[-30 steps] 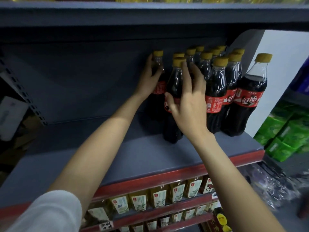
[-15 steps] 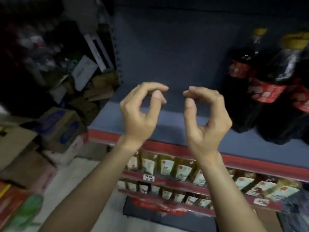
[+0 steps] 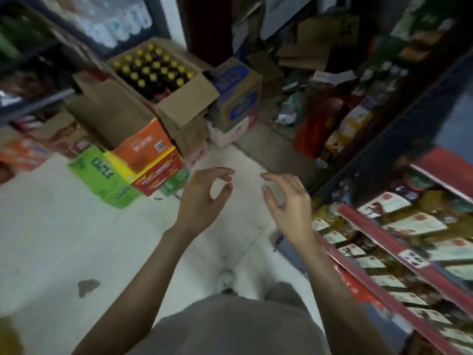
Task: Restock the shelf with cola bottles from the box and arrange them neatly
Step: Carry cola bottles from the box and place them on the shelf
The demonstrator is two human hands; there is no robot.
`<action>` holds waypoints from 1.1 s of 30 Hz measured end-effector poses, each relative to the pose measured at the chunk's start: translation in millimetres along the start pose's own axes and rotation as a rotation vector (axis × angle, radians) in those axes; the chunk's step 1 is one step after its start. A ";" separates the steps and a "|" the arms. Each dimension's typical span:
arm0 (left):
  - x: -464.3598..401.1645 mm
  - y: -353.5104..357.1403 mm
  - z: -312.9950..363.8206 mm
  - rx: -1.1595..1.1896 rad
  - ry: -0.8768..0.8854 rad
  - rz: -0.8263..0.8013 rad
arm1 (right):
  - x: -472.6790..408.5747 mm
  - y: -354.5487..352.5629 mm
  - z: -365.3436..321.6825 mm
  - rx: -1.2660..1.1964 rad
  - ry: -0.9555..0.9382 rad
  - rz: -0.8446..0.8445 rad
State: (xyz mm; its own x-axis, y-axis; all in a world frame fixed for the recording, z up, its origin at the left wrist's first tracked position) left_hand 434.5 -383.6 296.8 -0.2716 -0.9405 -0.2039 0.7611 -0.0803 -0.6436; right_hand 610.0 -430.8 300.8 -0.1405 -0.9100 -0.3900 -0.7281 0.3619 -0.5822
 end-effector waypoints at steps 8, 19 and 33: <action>-15.1 -23.2 -198.1 0.010 -0.537 -0.029 | -54.1 176.7 63.1 0.132 0.239 -0.458; -213.5 -101.4 -358.4 -0.242 -0.674 0.006 | -286.3 344.9 111.7 0.222 0.217 -0.639; -456.0 -32.2 -500.0 -0.193 -0.493 -0.200 | -498.1 502.5 191.4 0.367 0.158 -0.483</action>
State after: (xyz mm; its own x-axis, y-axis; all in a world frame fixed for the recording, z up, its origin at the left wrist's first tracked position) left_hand 239.4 212.9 41.6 -0.0566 -0.9599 0.2746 0.5888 -0.2542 -0.7673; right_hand 442.6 243.0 66.0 0.0291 -0.9969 0.0725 -0.4604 -0.0777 -0.8843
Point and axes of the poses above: each hand's wrist, its own x-axis away from the middle knuckle, its own y-axis out of the palm, z = x × y, the point moved 9 cm from there along -x, towards the middle knuckle, and after that the axes turned 1 degree about -x, right-handed, at the moved point
